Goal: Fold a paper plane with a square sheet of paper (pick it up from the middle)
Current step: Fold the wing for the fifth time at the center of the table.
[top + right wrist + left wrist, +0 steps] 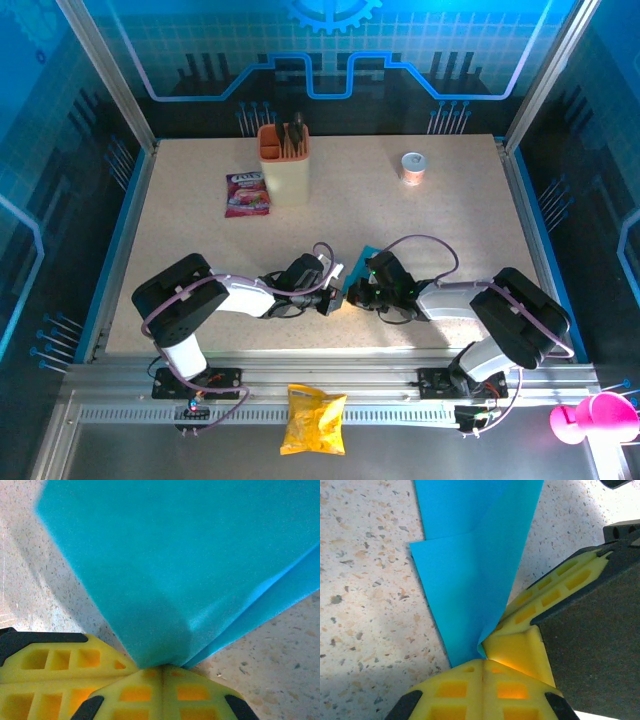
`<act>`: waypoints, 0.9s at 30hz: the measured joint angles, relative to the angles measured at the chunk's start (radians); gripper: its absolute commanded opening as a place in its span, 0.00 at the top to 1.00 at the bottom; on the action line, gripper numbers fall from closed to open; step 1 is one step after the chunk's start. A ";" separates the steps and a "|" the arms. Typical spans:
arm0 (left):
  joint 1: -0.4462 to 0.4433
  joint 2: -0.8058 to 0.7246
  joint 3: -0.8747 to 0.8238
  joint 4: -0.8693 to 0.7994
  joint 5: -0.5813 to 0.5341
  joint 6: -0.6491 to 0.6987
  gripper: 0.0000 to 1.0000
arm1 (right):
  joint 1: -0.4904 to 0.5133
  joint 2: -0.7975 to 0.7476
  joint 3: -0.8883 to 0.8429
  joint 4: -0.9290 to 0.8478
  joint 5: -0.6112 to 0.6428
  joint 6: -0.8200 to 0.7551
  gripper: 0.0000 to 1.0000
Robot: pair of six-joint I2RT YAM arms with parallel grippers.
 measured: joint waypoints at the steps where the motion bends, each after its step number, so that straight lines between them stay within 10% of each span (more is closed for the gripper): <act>1: 0.001 0.000 0.000 0.000 0.000 0.000 1.00 | 0.000 0.000 0.000 0.000 0.000 0.000 1.00; 27: 0.003 0.000 0.000 0.000 0.006 0.000 1.00 | -0.033 0.046 -0.001 0.102 -0.007 0.024 1.00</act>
